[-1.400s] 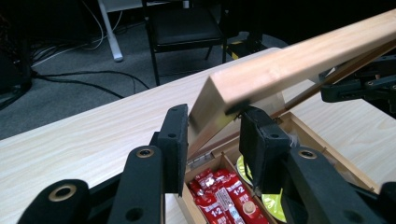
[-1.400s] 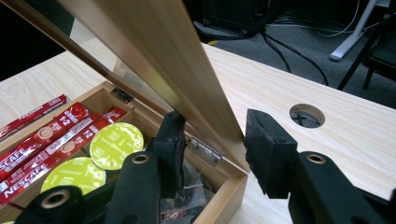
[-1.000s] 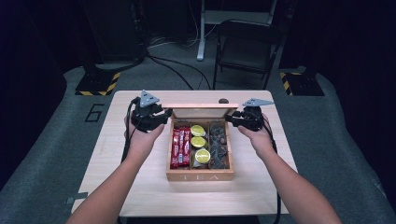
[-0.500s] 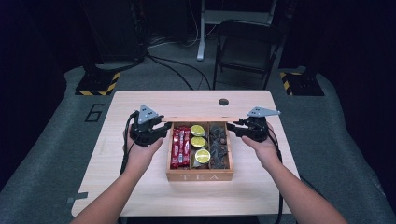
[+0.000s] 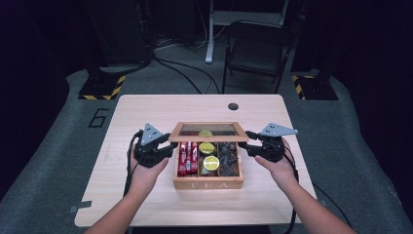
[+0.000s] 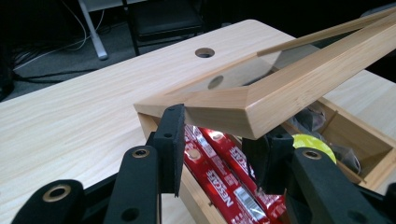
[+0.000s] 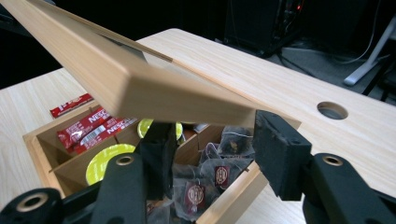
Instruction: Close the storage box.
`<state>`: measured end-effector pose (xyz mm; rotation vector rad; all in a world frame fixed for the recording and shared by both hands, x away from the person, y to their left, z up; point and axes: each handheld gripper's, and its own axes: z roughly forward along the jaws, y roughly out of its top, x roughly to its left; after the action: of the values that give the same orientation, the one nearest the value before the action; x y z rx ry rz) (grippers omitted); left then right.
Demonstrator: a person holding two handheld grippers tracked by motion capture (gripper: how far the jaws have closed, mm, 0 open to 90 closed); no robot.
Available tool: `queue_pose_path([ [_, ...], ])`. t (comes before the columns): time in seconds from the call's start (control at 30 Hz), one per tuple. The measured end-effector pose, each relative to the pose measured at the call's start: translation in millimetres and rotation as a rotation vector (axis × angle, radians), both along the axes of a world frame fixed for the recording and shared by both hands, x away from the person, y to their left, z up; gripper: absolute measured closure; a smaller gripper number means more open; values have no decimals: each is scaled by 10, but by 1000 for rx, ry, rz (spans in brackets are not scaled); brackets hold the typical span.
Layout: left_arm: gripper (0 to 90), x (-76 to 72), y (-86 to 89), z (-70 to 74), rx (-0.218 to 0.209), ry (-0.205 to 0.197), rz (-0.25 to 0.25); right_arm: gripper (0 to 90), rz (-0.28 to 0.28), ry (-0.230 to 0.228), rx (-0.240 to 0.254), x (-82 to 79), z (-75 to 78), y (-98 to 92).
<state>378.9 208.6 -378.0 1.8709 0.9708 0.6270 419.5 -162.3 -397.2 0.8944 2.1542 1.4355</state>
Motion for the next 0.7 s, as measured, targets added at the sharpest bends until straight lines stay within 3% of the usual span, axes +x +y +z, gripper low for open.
queue_pose_path([
  [0.23, 600, -90, -7, -131, 8, -25, 4, 487, 27, -29, -22, -221, -29, -55],
  [0.37, 600, -138, 1, -220, 1, -15, 1, 486, 18, -49, -77, -320, -111, -95],
  [0.57, 600, -214, 2, -356, 15, 0, -11, 487, 17, -10, -60, -396, -220, -132],
  [0.7, 600, -252, -1, -452, 15, 8, -10, 493, -32, -3, -76, -428, -254, -161],
])
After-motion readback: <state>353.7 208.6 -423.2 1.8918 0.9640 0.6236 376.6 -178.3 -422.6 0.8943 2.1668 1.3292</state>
